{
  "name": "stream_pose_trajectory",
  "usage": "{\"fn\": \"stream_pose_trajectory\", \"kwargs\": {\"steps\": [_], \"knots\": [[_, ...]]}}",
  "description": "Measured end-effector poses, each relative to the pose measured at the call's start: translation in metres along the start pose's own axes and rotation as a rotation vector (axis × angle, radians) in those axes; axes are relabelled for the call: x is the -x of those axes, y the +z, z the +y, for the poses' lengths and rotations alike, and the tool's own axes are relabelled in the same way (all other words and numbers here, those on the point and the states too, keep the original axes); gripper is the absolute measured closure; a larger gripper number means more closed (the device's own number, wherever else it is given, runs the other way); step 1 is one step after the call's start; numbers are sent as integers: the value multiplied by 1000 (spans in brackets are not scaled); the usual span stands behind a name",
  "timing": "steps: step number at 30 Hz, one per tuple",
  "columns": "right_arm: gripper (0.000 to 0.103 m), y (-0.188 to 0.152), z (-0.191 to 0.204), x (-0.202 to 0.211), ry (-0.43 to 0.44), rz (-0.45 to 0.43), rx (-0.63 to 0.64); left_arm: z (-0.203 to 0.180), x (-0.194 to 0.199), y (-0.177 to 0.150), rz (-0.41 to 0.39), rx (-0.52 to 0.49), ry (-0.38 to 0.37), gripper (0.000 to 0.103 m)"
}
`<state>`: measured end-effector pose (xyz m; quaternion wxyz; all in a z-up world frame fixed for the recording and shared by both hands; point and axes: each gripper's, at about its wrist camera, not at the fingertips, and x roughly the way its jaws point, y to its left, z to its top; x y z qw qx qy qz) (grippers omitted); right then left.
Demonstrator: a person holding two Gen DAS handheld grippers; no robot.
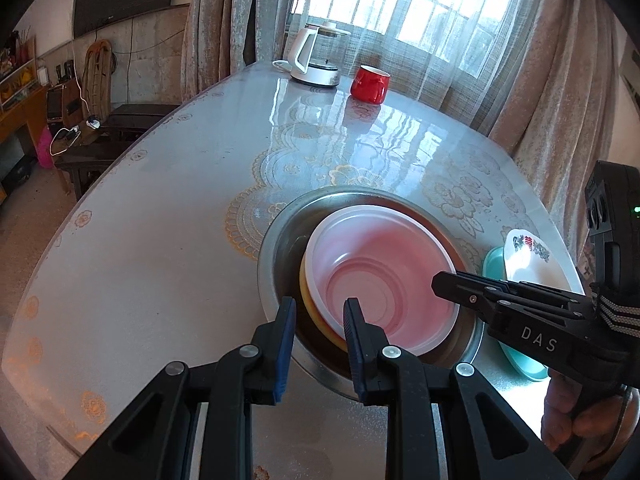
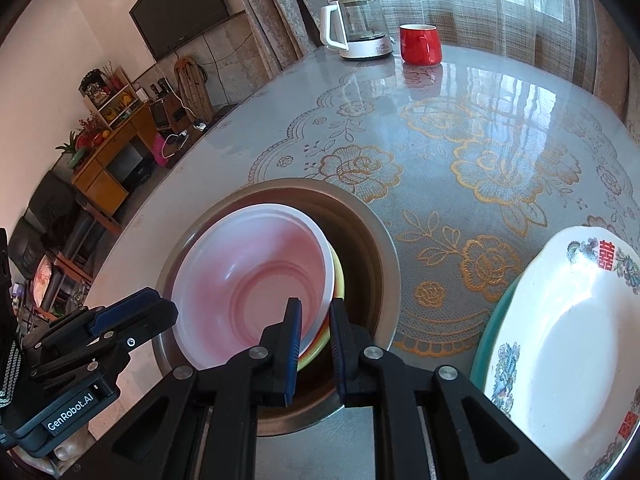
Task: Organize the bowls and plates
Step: 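Open the right gripper and release the red bowl rim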
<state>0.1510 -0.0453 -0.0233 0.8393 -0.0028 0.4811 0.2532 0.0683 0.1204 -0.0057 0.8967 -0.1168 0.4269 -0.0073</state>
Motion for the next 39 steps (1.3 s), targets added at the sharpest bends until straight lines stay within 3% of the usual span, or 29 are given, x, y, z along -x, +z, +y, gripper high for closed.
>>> {"fn": "stream_pose_trajectory", "kwargs": {"steps": [15, 26, 39], "knots": [[88, -4, -1, 3, -13, -9, -4, -4, 1, -2, -11, -19, 20, 76], [75, -8, 1, 19, -16, -89, 11, -7, 7, -4, -42, -29, 45, 75], [74, -11, -11, 27, -47, -120, -44, -2, 9, -4, -60, -14, 61, 75]]}}
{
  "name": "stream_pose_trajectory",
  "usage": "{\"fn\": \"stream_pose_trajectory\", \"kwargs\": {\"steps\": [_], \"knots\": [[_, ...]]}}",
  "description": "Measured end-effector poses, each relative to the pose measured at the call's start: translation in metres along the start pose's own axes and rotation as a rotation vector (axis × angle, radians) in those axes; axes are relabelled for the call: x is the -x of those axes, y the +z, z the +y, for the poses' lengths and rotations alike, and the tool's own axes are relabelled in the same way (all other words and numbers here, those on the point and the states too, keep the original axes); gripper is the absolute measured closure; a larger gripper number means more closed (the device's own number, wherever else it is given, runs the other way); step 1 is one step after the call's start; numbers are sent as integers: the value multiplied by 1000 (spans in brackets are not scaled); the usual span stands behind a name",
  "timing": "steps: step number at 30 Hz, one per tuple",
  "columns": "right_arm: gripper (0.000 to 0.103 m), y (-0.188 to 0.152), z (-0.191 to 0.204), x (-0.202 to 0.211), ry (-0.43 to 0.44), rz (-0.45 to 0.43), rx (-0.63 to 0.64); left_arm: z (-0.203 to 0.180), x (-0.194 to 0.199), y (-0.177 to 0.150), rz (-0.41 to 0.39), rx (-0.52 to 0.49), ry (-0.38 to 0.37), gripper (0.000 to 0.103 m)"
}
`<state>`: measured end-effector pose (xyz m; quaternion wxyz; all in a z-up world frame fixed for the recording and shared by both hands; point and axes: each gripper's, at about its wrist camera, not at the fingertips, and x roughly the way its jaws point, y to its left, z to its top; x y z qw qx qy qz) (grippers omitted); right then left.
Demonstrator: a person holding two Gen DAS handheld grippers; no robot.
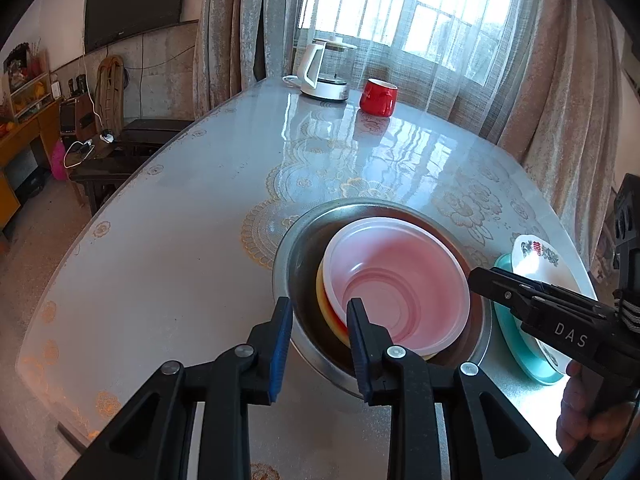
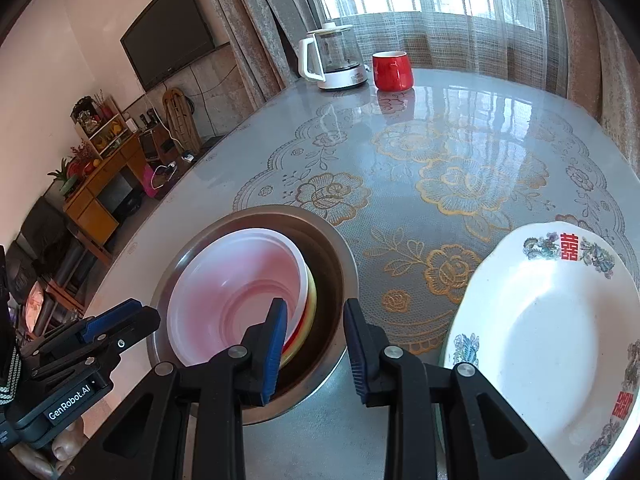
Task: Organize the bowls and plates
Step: 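Open the right gripper and release the red bowl rim, then move the right gripper onto the rim of the steel bowl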
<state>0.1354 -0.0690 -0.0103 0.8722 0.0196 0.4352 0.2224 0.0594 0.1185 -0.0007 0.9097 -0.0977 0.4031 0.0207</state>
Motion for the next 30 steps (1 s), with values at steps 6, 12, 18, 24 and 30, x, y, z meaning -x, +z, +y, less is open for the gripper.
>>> {"fn": "stream_pose_trajectory", "kwargs": {"steps": [6, 12, 18, 24, 30], "knots": [[74, -3, -4, -3, -12, 8, -13, 0, -2, 1, -14, -17, 35, 75], [74, -2, -5, 0, 1, -9, -21, 1, -3, 1, -14, -15, 38, 75], [74, 0, 5, 1, 42, -23, 11, -2, -4, 0, -25, -33, 58, 75], [74, 0, 13, -7, 35, -17, 39, -5, -7, 0, -34, -64, 85, 75], [78, 1, 16, -14, 29, -11, 53, -6, -14, 0, -30, -84, 91, 75]]}}
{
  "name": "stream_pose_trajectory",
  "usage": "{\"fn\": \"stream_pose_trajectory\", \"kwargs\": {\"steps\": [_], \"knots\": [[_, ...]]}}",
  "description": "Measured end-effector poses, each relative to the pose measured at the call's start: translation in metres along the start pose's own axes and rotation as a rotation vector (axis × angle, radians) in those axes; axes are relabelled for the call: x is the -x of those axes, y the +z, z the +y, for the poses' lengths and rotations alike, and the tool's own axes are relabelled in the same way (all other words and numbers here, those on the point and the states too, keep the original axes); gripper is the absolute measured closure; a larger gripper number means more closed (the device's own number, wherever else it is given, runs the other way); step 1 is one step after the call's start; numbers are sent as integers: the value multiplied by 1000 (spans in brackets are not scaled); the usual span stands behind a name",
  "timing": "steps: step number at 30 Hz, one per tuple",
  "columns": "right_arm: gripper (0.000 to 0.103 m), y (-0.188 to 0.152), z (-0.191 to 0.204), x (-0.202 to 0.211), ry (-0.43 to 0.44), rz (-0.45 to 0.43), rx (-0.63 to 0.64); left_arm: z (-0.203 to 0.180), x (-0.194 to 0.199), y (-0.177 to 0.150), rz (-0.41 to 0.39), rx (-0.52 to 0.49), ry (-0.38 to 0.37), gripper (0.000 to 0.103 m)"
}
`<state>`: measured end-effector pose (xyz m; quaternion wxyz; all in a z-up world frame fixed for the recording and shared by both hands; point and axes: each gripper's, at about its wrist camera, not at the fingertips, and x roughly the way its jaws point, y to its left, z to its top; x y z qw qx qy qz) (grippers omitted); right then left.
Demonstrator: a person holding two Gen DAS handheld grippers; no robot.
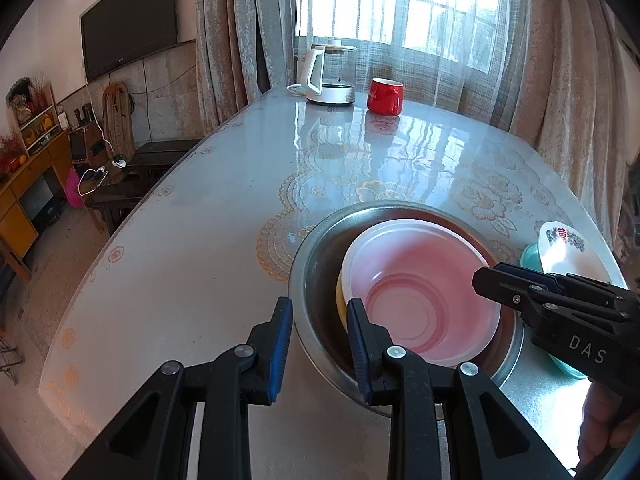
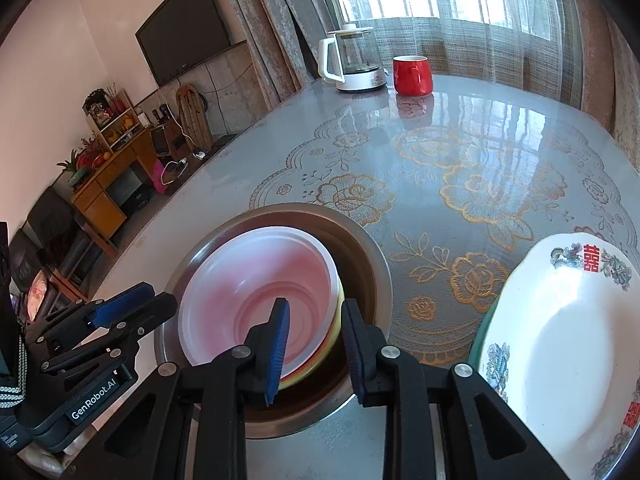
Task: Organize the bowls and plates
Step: 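Move the right gripper onto the rim of the steel bowl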
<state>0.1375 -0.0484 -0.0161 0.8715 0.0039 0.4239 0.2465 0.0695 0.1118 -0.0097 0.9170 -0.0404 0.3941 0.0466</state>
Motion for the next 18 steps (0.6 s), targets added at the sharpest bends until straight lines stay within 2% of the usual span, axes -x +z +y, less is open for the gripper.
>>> {"fn": "stream_pose_trajectory", "kwargs": {"steps": [8, 18], "knots": [[87, -1, 7, -8, -56, 1, 45, -4, -6, 2, -13, -30, 11, 74], [89, 2, 6, -15, -63, 3, 33, -7, -13, 7, -12, -47, 8, 74]]}}
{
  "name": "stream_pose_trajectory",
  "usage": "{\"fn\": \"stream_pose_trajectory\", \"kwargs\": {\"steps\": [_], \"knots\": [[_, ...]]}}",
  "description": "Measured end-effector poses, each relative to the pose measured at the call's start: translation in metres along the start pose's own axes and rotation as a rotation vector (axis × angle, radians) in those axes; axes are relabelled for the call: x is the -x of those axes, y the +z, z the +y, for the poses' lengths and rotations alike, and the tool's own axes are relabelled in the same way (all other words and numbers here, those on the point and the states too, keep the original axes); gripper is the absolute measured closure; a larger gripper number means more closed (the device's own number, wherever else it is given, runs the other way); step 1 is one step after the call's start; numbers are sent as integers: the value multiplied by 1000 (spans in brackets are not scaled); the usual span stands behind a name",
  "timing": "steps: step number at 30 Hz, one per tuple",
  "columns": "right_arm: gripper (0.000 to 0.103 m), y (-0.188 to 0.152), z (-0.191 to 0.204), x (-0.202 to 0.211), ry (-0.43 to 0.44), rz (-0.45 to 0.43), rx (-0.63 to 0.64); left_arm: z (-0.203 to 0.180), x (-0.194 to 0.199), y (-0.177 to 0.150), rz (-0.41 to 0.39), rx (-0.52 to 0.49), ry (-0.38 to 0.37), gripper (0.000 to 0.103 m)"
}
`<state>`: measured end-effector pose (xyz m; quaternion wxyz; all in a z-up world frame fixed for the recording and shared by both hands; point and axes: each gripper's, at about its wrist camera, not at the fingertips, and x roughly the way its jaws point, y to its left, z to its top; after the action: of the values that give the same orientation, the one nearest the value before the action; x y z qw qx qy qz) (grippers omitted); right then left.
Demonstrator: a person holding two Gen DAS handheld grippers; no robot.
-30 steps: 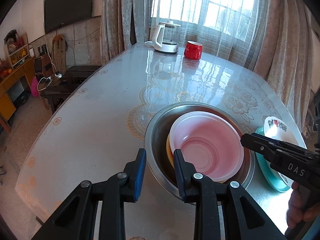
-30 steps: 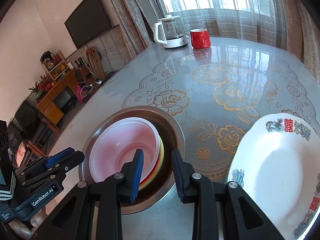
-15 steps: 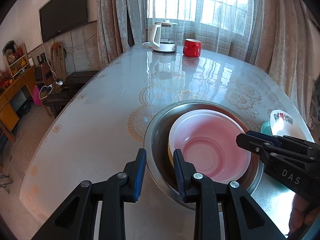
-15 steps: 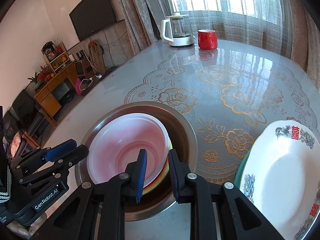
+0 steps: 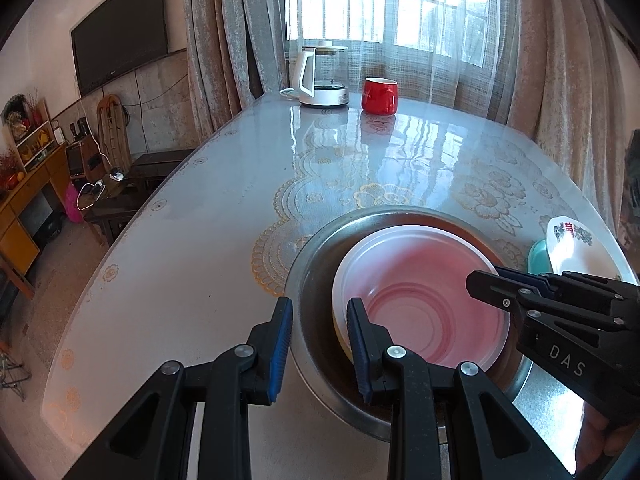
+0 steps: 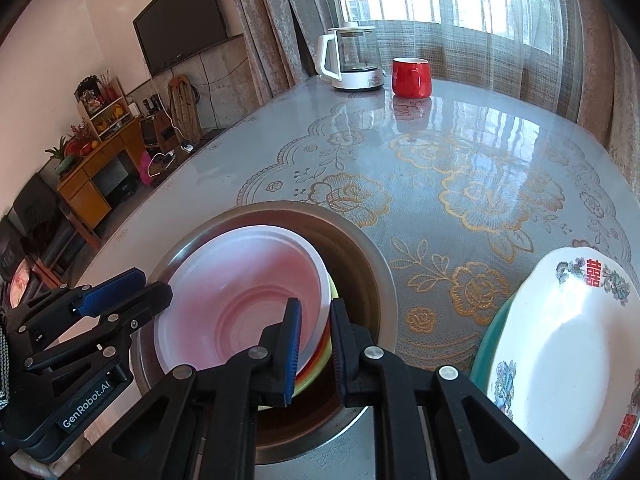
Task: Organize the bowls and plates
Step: 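Move the right gripper onto the rim of the steel bowl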
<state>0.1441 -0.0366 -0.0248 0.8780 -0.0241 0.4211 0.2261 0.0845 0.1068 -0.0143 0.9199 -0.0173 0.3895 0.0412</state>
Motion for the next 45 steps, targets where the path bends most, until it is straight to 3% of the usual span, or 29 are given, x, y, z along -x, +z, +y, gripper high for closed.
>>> {"fn": "stream_pose_trajectory", "kwargs": {"steps": [11, 26, 32, 38, 40, 45], "knots": [[78, 3, -2, 9, 59, -42, -37, 3, 2, 1, -19, 13, -22, 71], [65, 5, -13, 26, 61, -102, -93, 14, 10, 2, -47, 49, -51, 59], [64, 4, -29, 30, 76, -77, -162, 27, 13, 5, -62, 87, -59, 53], [65, -2, -44, 36, 3, -88, -196, 43, 12, 3, -62, 121, -49, 51], [70, -3, -43, 41, -50, -109, -162, 50, 11, 3, -59, 129, -48, 51], [78, -4, -44, 41, -59, -90, -136, 59, 11, 0, -53, 138, -67, 52]]}}
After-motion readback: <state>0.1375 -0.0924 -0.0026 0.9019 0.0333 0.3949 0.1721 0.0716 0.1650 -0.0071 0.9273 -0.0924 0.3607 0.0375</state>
